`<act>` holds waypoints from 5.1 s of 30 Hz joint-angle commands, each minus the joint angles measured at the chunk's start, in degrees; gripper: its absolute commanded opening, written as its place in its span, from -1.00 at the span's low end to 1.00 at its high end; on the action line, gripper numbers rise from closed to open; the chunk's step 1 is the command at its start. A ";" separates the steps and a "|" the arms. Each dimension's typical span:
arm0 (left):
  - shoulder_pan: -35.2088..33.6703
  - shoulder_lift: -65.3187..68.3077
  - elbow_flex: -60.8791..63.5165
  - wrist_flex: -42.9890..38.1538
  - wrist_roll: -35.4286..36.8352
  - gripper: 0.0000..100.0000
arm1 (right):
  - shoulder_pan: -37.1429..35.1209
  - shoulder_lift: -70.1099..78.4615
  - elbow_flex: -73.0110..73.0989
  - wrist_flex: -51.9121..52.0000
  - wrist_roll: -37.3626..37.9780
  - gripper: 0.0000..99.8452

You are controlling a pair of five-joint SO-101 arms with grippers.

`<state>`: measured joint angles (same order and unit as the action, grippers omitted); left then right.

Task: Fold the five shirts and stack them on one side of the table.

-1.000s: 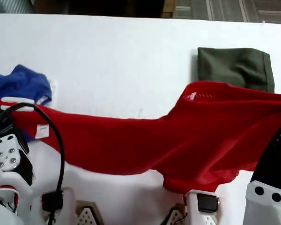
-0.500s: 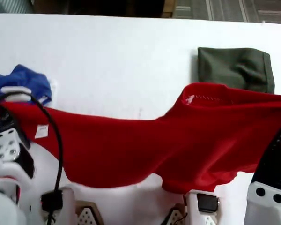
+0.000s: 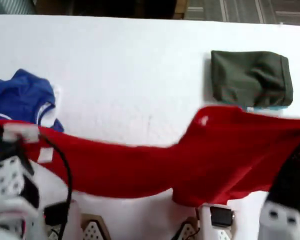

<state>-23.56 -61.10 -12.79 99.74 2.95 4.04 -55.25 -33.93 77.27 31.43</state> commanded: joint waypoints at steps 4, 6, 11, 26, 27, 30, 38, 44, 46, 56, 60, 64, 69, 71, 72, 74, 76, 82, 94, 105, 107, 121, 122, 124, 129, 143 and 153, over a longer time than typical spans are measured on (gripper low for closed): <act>-0.44 10.20 11.12 -15.03 0.62 -0.95 | -7.16 11.21 10.99 -5.23 -1.05 -0.96; -0.44 14.51 12.70 -18.55 0.44 -0.95 | -8.48 14.46 14.59 -8.31 -1.14 -0.96; 1.41 25.23 12.70 -25.14 0.53 -0.95 | -8.48 22.73 21.45 -14.81 -1.32 -0.96; 7.38 44.75 12.62 -40.35 0.26 -0.95 | -8.66 48.57 22.51 -30.99 -0.97 -0.96; 7.38 45.63 12.62 -40.88 0.18 -0.95 | -8.66 50.15 22.51 -30.99 -0.97 -0.96; 7.30 47.91 12.62 -42.90 0.18 -0.95 | -8.48 53.85 22.42 -31.34 -0.97 -0.96; 7.30 53.45 12.62 -48.09 0.18 -0.95 | -7.87 63.08 22.33 -43.03 -0.88 -0.96; 7.30 59.60 12.70 -48.70 0.18 -0.95 | -7.96 69.93 22.42 -44.88 -0.97 -0.96; 7.30 62.07 12.70 -48.53 0.18 -0.95 | -7.87 71.87 22.59 -44.79 -1.05 -0.96; 7.21 72.97 12.70 -48.18 0.18 -0.95 | -7.96 82.42 22.68 -44.62 -1.32 -0.96; 7.30 73.67 12.70 -45.54 0.18 -0.95 | -7.87 82.33 22.51 -40.75 -1.32 -0.96; 7.30 71.47 12.70 -40.62 0.18 -0.95 | -7.34 76.97 22.77 -33.71 -1.41 -0.96; 7.30 66.37 13.05 -29.89 0.09 -0.95 | -6.55 69.41 22.77 -19.21 -1.41 -0.96; 7.30 64.00 13.14 -25.49 0.09 -0.95 | -6.55 66.95 22.77 -14.46 -1.41 -0.96; 7.30 62.95 13.14 -23.47 0.00 -0.95 | -6.64 65.80 22.77 -12.44 -1.32 -0.96; 7.30 60.66 13.23 -19.69 -1.67 -0.95 | -6.73 63.96 22.77 -8.84 -1.05 -0.96; 7.30 58.29 13.23 -16.09 -2.99 -0.95 | -6.81 62.29 23.03 -5.23 -0.97 -0.96; 5.36 50.55 18.07 -11.69 -6.24 -0.95 | -7.08 50.51 37.10 -2.77 -0.97 -0.96; 4.22 30.33 50.51 -22.68 -14.77 -0.95 | -4.97 12.44 77.80 -8.13 4.22 -0.96; 4.22 27.78 64.48 -28.48 -19.25 -0.95 | 0.92 2.07 92.13 -4.97 12.66 -0.96; 4.22 27.78 66.77 -29.71 -19.25 -0.95 | 1.27 0.75 93.98 -4.88 13.54 -0.96; 4.22 27.60 66.59 -28.75 -19.25 -0.95 | 0.84 -10.15 94.42 0.57 14.51 -0.96; 4.22 27.60 65.89 -27.69 -19.34 -0.95 | 0.84 -10.51 93.54 2.07 14.51 -0.96; 4.22 27.60 65.63 -27.08 -19.34 -0.95 | 0.84 -10.77 93.10 3.74 14.51 -0.96; 4.13 27.96 65.71 -27.08 -19.34 -0.95 | 0.84 -10.59 94.33 4.35 14.68 -0.96; 4.13 28.13 71.52 -32.00 -19.69 -0.95 | 2.24 -10.51 101.45 4.26 22.15 -0.96; 4.13 27.69 71.43 -32.00 -19.52 -0.66 | 2.15 -11.03 101.54 4.26 22.07 -0.63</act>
<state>-18.90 -31.74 58.86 68.35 -16.48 5.98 -64.75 67.78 81.23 53.14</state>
